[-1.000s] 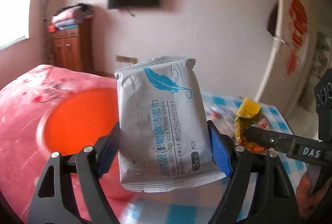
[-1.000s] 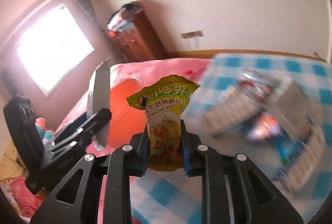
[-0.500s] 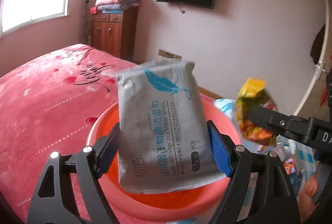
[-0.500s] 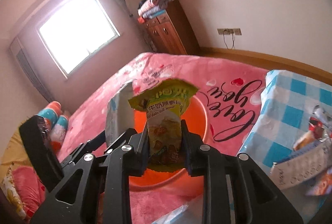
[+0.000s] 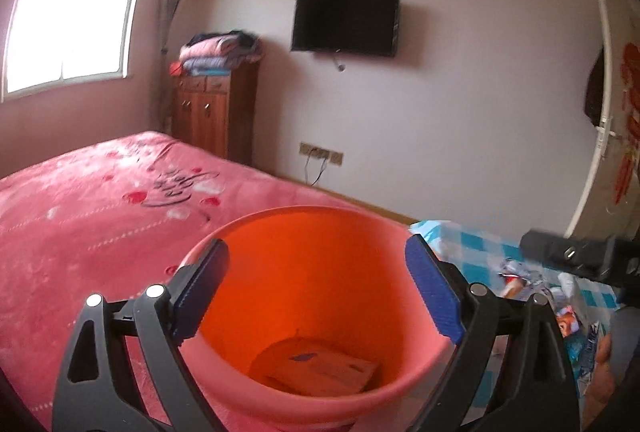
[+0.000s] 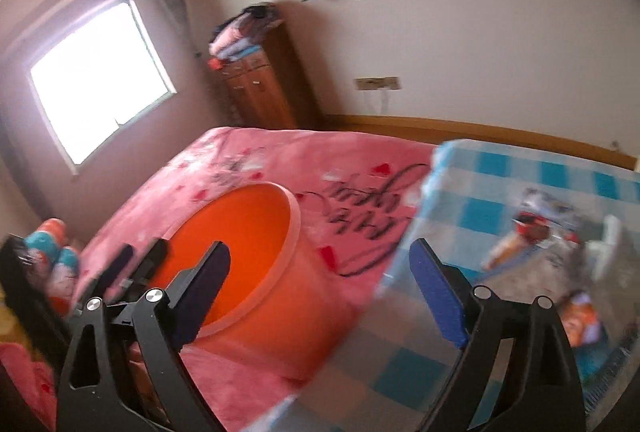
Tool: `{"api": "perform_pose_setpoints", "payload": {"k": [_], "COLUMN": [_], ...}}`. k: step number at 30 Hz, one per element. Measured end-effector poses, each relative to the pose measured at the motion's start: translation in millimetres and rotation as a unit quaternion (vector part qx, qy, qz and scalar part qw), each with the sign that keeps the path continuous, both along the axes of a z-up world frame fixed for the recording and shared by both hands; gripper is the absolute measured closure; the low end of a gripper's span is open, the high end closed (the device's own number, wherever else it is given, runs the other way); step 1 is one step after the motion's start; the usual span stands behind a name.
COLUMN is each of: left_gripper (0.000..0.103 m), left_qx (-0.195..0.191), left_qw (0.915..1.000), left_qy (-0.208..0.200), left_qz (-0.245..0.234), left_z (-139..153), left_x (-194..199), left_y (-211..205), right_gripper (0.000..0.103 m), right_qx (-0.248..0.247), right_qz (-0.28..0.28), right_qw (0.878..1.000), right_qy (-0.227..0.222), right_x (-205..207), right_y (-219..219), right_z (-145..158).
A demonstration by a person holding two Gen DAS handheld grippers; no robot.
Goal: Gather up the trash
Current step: 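Move both open tools back over the trash on the table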
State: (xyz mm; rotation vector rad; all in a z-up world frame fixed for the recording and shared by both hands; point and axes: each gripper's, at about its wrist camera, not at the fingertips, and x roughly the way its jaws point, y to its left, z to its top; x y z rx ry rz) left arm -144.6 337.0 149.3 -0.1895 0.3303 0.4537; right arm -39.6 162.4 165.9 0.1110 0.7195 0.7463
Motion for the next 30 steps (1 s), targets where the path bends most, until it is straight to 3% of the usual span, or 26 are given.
{"api": "perform_pose_setpoints", "payload": {"k": [10, 21, 30], "left_gripper": [0.013, 0.013, 0.013], "left_qx": [0.008, -0.001, -0.015], "left_qw": [0.9981, 0.9958, 0.9871], "left_qy": [-0.008, 0.028, 0.077], "left_qz": [-0.061, -0.087, -0.140], "left_z": [-2, -14, -33], "left_x": [-6, 2, 17], "left_y": [-45, -84, -123], "right_gripper": [0.013, 0.009, 0.009], "right_qx": [-0.048, -0.062, -0.086], "right_qz": [-0.075, -0.153, -0.198], "right_qw": [0.996, 0.986, 0.975], "right_qy": [-0.028, -0.032, -0.054], "right_x": [-20, -26, -27], "right_y": [-57, -127, -167], "right_z": [-30, -50, -67]}}
